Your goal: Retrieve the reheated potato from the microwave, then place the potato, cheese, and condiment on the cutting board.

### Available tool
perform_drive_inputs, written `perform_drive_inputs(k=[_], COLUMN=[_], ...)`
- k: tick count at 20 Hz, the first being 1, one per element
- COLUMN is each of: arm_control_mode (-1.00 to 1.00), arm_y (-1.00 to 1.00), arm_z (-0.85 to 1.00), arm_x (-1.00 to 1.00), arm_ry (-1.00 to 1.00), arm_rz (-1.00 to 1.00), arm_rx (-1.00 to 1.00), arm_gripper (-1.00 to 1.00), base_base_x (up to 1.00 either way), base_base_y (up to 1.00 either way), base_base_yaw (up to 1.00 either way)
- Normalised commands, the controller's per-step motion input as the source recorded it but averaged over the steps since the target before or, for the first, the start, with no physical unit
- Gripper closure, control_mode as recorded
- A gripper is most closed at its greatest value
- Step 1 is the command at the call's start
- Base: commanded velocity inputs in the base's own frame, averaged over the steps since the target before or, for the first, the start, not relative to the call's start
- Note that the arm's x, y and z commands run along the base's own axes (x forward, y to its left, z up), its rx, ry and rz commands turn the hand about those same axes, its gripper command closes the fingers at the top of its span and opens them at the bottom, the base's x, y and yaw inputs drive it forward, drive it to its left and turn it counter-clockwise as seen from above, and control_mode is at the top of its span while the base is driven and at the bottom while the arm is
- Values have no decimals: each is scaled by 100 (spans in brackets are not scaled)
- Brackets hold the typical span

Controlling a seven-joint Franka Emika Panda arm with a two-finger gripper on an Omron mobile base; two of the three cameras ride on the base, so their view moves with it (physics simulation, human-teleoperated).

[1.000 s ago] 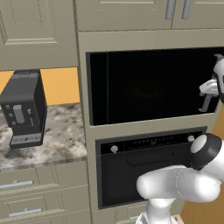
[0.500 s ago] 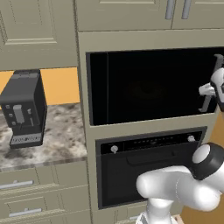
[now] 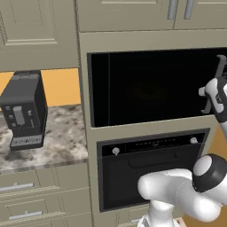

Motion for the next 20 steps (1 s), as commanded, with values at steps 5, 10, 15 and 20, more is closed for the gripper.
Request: perform_drive_inputs(k=[5,10,15,20], arm_control_mode=[-100,-100,-100,-100], arm_y=[25,32,41,35], arm_z=[-9,-6,-5,-2], arm_x=[55,19,-6,-40], arm_ry=[4,1,-2,-13], arm_rz=[0,0,-8,-18], arm_rx=[3,4,0,0], arm_gripper=[100,100,100,100], base_base_x=[0,0,0,0], base_base_y=[0,0,0,0], base_base_yaw=[0,0,0,0])
